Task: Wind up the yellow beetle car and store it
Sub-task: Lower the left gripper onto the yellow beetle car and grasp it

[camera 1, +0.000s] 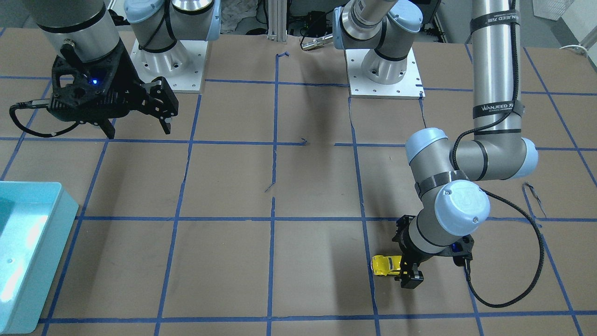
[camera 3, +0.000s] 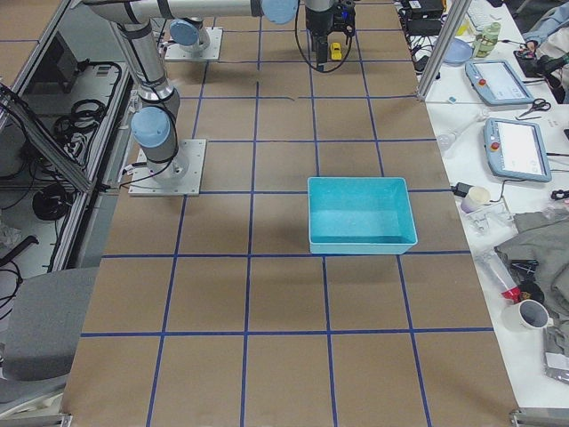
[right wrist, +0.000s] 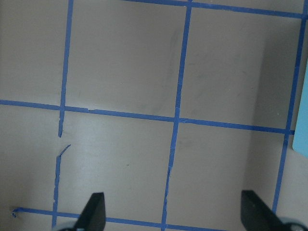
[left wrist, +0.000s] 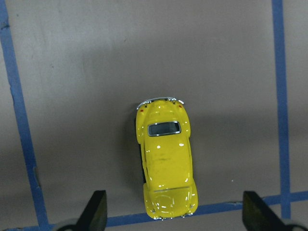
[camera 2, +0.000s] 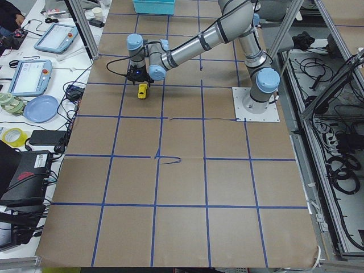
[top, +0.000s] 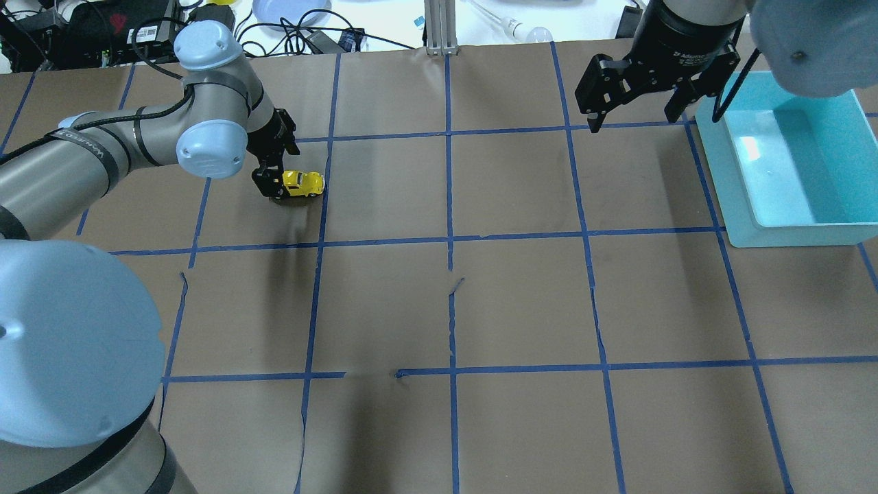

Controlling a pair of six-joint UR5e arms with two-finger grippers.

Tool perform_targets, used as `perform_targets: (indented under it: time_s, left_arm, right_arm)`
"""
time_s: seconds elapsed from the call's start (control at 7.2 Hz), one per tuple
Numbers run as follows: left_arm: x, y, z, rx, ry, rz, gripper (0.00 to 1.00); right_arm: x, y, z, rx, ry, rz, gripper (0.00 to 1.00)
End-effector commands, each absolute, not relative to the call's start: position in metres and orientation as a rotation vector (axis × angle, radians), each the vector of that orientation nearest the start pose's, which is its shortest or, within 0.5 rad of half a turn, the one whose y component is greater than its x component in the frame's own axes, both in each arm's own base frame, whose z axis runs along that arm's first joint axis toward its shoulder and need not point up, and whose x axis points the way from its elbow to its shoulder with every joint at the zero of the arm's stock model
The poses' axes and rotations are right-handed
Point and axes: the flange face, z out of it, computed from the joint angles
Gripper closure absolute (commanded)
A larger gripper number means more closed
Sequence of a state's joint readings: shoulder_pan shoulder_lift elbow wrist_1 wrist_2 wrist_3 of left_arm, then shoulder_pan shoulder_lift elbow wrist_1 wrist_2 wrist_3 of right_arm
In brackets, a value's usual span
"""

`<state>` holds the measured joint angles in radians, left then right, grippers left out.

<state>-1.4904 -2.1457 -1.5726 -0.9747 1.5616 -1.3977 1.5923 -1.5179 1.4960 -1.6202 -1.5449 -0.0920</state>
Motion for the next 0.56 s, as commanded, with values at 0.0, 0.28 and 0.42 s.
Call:
perform_targets:
  time_s: [0.0, 0.28, 0.42]
  left_arm:
    - [-0.0795, -0.6730, 0.1895, -2.155, 2.289, 0.012, 0.00]
    - [-0.0792, -0.6748, 0.1842, -2.166, 2.271, 0.018, 0.26]
    - [-0.0794, -0.6748, 0.1832, -2.190, 2.248, 0.021, 0.72]
  right_arm:
    - [0.1478, -0.5177, 0.5040, -0.178, 3.111, -0.116, 0.00]
    - [0.1471, -0.5178, 0.5038, -0.176, 3.111, -0.114, 0.00]
    - [0.1470, -0.5177, 0.5031, -0.176, 3.111, -0.111, 0.00]
